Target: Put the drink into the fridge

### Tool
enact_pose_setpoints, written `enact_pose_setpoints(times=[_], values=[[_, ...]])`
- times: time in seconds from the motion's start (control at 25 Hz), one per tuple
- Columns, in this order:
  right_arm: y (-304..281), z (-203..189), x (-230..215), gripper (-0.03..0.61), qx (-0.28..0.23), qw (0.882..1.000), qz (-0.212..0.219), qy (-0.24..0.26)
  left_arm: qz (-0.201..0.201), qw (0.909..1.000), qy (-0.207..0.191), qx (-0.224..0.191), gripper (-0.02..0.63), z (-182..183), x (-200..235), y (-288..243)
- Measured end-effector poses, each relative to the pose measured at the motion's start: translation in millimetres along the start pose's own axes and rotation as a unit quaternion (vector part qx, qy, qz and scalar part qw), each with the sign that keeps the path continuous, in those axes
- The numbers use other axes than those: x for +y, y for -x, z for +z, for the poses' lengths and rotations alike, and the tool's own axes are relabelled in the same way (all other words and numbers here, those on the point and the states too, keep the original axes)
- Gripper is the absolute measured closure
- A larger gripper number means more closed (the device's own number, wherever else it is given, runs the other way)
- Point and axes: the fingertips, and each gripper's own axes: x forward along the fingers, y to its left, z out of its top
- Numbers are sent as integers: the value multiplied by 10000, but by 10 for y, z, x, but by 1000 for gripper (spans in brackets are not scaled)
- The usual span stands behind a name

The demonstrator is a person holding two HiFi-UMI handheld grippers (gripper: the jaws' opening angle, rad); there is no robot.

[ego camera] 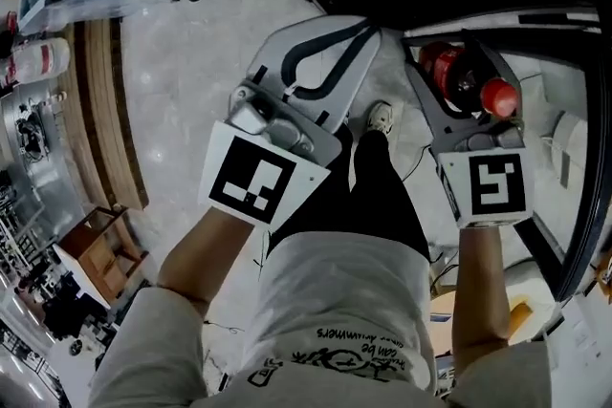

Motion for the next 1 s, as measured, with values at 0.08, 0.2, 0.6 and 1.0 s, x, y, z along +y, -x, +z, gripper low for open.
enact_pose_setpoints(times=[0.08,0.2,0.6,1.0], values=[[-56,-75,-15,267,34,10000,8,32,19,10000,-7,5,592,-74,1,-36],[-142,-161,-32,267,75,10000,-1,28,60,10000,28,58,592,-215,8,-88],[-368,-310,9,265,202,9997,107,26,61,9999,37,123,592,-521,34,-202],[-595,-304,-54,267,219,9996,90,131,87,9999,92,48,592,-633,125,-341]])
